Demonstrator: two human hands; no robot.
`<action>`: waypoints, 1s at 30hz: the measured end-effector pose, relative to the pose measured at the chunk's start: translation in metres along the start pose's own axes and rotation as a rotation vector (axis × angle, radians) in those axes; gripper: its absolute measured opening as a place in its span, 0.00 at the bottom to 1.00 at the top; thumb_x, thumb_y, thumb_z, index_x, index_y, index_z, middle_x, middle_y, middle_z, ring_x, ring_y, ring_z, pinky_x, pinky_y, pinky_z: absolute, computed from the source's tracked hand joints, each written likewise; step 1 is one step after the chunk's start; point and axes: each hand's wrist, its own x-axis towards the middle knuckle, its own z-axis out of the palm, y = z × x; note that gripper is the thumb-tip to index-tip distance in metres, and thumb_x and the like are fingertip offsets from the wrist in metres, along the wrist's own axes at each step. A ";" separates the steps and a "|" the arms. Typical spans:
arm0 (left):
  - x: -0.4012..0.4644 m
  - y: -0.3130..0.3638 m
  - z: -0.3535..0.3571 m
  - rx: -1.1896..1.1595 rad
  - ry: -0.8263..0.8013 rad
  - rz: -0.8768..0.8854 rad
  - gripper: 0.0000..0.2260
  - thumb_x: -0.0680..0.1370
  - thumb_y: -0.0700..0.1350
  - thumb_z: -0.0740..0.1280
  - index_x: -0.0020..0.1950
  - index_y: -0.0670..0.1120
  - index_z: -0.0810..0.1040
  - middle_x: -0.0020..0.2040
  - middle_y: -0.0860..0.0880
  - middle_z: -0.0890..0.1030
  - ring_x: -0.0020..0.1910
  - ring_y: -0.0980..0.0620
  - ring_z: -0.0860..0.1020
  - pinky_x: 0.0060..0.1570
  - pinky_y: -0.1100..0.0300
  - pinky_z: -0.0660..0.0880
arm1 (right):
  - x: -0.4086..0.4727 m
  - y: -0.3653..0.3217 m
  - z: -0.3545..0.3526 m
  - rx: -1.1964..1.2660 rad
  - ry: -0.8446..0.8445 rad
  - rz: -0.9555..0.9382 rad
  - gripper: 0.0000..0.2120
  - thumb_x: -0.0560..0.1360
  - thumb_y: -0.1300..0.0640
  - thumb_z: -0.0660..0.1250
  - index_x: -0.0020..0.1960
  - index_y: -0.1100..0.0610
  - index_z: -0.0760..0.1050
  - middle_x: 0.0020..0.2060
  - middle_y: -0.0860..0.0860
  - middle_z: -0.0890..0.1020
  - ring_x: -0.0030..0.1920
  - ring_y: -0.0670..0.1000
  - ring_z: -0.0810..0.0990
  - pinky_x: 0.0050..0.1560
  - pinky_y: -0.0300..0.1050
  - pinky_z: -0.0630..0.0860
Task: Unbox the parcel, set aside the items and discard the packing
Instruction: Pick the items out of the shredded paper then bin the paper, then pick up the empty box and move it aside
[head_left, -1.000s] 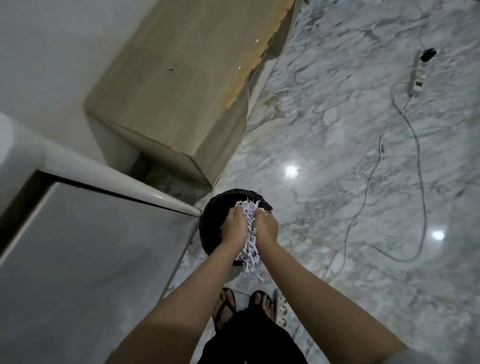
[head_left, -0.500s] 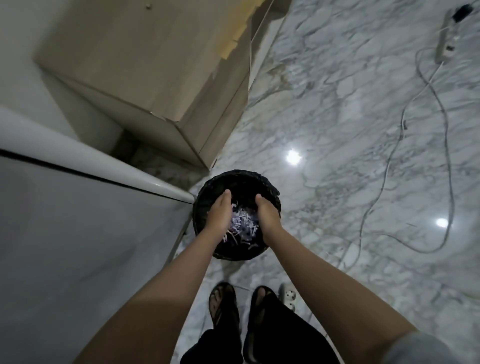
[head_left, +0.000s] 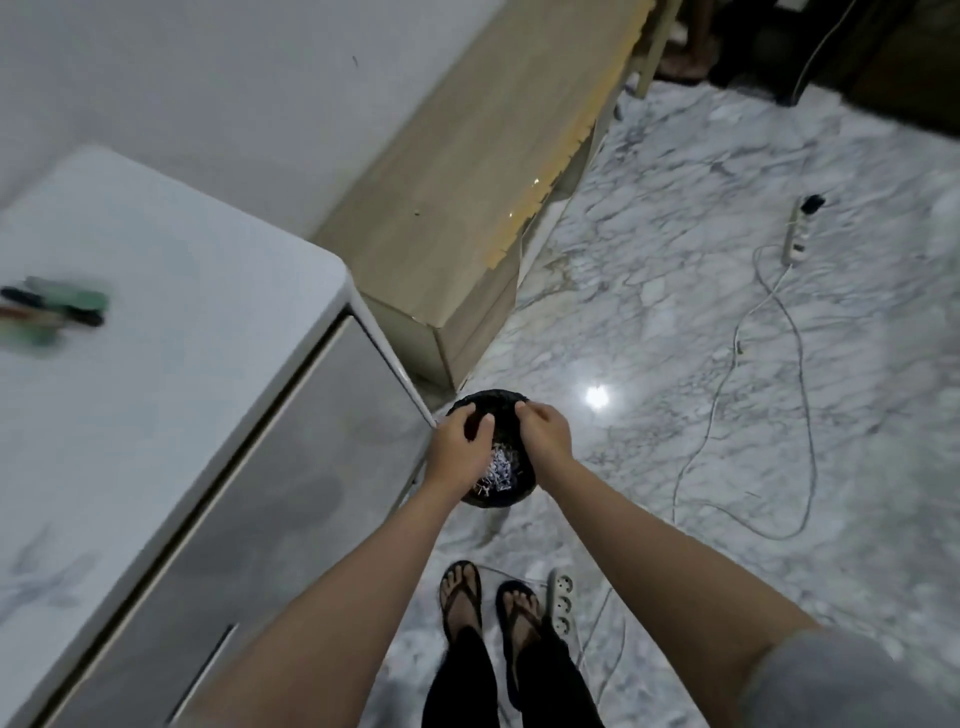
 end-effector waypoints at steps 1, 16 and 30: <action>-0.014 0.009 -0.011 -0.014 0.037 0.019 0.22 0.76 0.57 0.62 0.65 0.46 0.73 0.63 0.46 0.76 0.61 0.47 0.75 0.61 0.51 0.73 | -0.017 -0.011 -0.001 -0.013 -0.015 -0.027 0.17 0.77 0.53 0.63 0.62 0.59 0.75 0.58 0.56 0.79 0.57 0.56 0.77 0.61 0.55 0.74; -0.177 0.026 -0.236 -0.164 0.706 0.231 0.15 0.79 0.45 0.62 0.64 0.41 0.74 0.61 0.44 0.76 0.59 0.49 0.75 0.58 0.60 0.70 | -0.238 -0.104 0.134 -0.106 -0.279 -0.646 0.04 0.74 0.61 0.63 0.46 0.57 0.77 0.43 0.53 0.80 0.46 0.52 0.78 0.46 0.41 0.71; -0.273 -0.189 -0.348 0.160 0.863 -0.300 0.25 0.78 0.55 0.59 0.72 0.46 0.65 0.76 0.44 0.60 0.75 0.44 0.57 0.72 0.43 0.50 | -0.297 0.009 0.254 -0.884 -0.396 -1.110 0.42 0.68 0.37 0.69 0.73 0.56 0.59 0.74 0.57 0.61 0.75 0.56 0.56 0.73 0.59 0.52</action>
